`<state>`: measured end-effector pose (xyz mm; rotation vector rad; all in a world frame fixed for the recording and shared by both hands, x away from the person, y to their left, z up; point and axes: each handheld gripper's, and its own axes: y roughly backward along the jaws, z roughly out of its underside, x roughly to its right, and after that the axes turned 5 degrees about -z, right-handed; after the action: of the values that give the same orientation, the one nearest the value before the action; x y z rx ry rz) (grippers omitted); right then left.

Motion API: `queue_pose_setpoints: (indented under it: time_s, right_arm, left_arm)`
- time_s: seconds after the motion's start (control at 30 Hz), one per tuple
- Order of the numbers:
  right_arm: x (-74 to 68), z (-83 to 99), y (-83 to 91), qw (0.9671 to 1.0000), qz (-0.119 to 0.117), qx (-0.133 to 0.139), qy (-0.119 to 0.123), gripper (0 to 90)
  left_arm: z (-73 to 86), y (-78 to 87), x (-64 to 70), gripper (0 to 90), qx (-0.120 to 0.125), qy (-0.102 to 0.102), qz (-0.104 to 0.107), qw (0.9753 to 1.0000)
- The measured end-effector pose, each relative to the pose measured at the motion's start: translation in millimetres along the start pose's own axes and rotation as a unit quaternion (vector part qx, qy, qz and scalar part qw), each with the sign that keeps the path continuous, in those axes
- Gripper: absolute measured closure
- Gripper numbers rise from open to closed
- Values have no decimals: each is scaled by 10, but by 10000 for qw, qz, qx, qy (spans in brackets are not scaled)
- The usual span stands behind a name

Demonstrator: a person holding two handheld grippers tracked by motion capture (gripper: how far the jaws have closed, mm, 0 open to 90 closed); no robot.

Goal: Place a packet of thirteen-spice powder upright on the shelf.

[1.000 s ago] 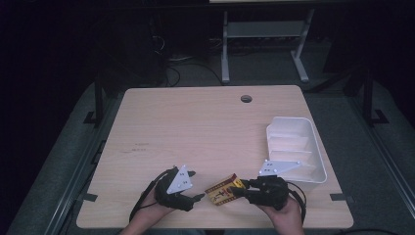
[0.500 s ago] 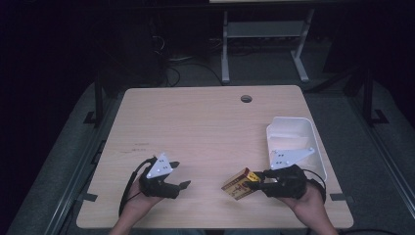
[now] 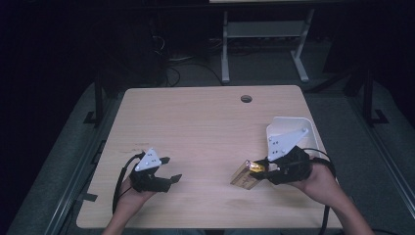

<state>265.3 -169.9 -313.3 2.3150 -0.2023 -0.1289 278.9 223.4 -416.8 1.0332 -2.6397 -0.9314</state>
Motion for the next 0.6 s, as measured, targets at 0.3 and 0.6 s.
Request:
queue_pose_setpoints:
  time_s: [0.3,0.6]
  right_arm:
    - [169,-142,97,9978,-94,-524,400,678]
    - [290,-205,257,9961,73,-765,429,678]
  left_arm:
    - [35,13,-87,261,4,163,-7,9999]
    - [56,14,-125,258,26,313,-12,9995]
